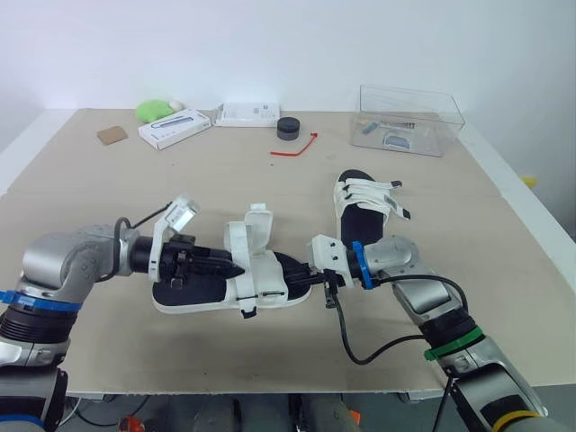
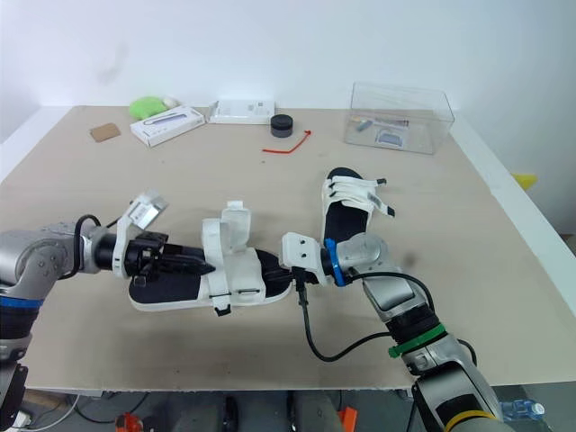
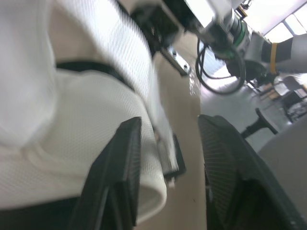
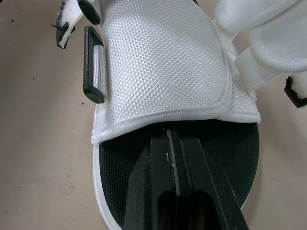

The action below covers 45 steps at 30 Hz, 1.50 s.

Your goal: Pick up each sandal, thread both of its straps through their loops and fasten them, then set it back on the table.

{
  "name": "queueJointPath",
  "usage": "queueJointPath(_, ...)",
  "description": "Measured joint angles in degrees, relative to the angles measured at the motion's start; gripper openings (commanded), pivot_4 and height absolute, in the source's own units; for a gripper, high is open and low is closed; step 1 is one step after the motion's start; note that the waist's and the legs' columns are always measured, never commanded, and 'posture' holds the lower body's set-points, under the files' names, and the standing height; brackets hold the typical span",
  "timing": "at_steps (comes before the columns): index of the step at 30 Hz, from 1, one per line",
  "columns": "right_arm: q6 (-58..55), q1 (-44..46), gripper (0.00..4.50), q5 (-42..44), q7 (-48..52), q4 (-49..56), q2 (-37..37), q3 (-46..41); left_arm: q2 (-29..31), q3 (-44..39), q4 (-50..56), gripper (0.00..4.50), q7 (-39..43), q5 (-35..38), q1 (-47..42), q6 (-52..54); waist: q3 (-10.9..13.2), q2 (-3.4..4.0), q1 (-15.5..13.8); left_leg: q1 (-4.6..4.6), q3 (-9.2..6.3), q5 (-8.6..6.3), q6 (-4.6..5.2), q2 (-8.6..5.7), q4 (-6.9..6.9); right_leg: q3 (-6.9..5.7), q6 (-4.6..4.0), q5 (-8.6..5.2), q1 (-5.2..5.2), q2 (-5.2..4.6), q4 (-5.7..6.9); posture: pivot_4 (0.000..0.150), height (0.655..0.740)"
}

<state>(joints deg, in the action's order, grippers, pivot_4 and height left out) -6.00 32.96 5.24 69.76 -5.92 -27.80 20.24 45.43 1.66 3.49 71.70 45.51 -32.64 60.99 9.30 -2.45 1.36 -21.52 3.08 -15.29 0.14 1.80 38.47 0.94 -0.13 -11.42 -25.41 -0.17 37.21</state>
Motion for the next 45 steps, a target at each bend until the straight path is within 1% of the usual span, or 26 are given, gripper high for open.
queueJointPath(5,0.29,0.0,0.0,-0.03,0.05,-0.02,-0.01,0.01,-4.69,-1.44,-2.9,1.94,-3.9,-0.12,-1.3,-0.75,0.01,-0.01,-0.01,-0.01,0.0,0.0,0.0,-0.02,0.01,0.0,0.01,0.0,0.02,-0.04,-0.01,0.15,0.74)
queueJointPath(8,0.41,0.0,0.0,-0.06,0.07,-0.03,-0.01,0.02,-5.44,-1.47,-2.96,1.14,-4.48,-0.1,-1.86,-0.75,0.01,-0.01,0.01,-0.02,-0.01,0.0,0.0,-0.02,0.0,-0.01,0.01,0.0,0.02,-0.04,-0.01,0.15,0.74)
queueJointPath(10,0.48,0.01,0.0,-0.1,0.07,-0.04,-0.01,0.02,-5.61,-1.46,-2.99,0.2,-4.65,-0.1,-1.86,-0.7,0.01,-0.02,0.0,-0.02,-0.02,0.0,0.0,-0.02,0.0,-0.02,0.01,0.0,0.02,-0.04,-0.01,0.15,0.74)
queueJointPath(11,0.56,0.01,0.0,-0.16,0.08,-0.06,-0.01,0.02,-5.59,-1.44,-2.98,0.03,-4.59,-0.1,-1.85,-0.6,0.01,-0.02,0.0,-0.01,-0.02,0.0,0.0,-0.02,0.0,-0.01,0.01,0.0,0.02,-0.04,-0.01,0.15,0.74)
queueJointPath(20,0.66,0.06,0.0,-0.52,0.1,-0.08,0.0,0.02,-4.25,1.0,2.84,0.03,-2.9,-0.01,3.23,-0.52,0.01,-0.01,0.0,-0.01,-0.02,0.0,0.0,-0.01,0.0,-0.01,0.01,0.0,0.02,-0.06,0.0,0.15,0.74)
queueJointPath(27,0.89,0.19,0.0,-0.53,0.13,-0.44,0.11,0.02,-4.06,1.11,7.05,0.03,-3.45,1.16,7.21,0.45,0.01,-0.01,0.01,0.0,-0.03,0.0,0.0,0.0,0.0,-0.02,0.0,-0.01,0.02,-0.04,0.0,0.15,0.74)
queueJointPath(31,1.04,0.44,0.0,-0.53,0.21,-0.91,0.41,0.03,-3.36,1.06,9.42,0.03,-3.97,2.26,8.69,1.41,0.01,-0.01,0.04,0.02,-0.03,0.0,0.0,0.01,0.0,-0.01,-0.01,-0.01,0.02,-0.01,0.0,0.15,0.74)
queueJointPath(35,1.5,0.81,0.0,-0.52,0.34,-1.18,0.8,0.11,-1.26,0.8,11.58,0.03,-3.88,2.43,11.05,1.08,0.01,-0.01,0.22,0.05,-0.04,0.0,0.0,0.06,-0.03,-0.02,-0.06,-0.04,0.02,0.02,0.0,0.15,0.74)
queueJointPath(39,1.64,1.23,0.0,-0.53,0.38,-2.02,1.07,0.17,-1.11,0.74,11.98,0.03,-4.91,2.19,11.78,-0.04,0.01,-0.01,0.22,0.1,-0.03,0.0,0.0,0.08,-0.03,-0.02,-0.08,-0.03,0.05,0.04,0.0,0.15,0.74)
queueJointPath(41,1.68,1.25,0.0,-0.55,0.38,-2.35,1.17,0.17,-1.11,0.68,11.96,0.58,-5.63,1.75,11.78,-0.99,0.01,-0.01,0.22,0.13,-0.03,0.0,0.0,0.07,-0.03,-0.02,-0.08,-0.03,0.07,0.04,0.0,0.15,0.74)
queueJointPath(43,1.77,1.31,0.0,-0.65,0.38,-2.76,1.18,0.18,-1.05,0.62,11.35,1.36,-6.45,-0.07,11.77,-3.14,0.01,-0.01,0.21,0.12,-0.03,0.0,0.0,0.07,-0.03,-0.03,-0.08,-0.02,0.07,0.04,0.01,0.15,0.74)
queueJointPath(45,2.07,1.48,0.0,-0.72,0.45,-2.88,1.19,0.19,-0.53,0.63,11.27,1.36,-6.37,-1.86,11.7,-6.16,0.01,-0.01,0.19,0.13,-0.03,0.0,0.0,0.06,-0.03,-0.03,-0.08,-0.02,0.08,0.02,0.01,0.15,0.74)
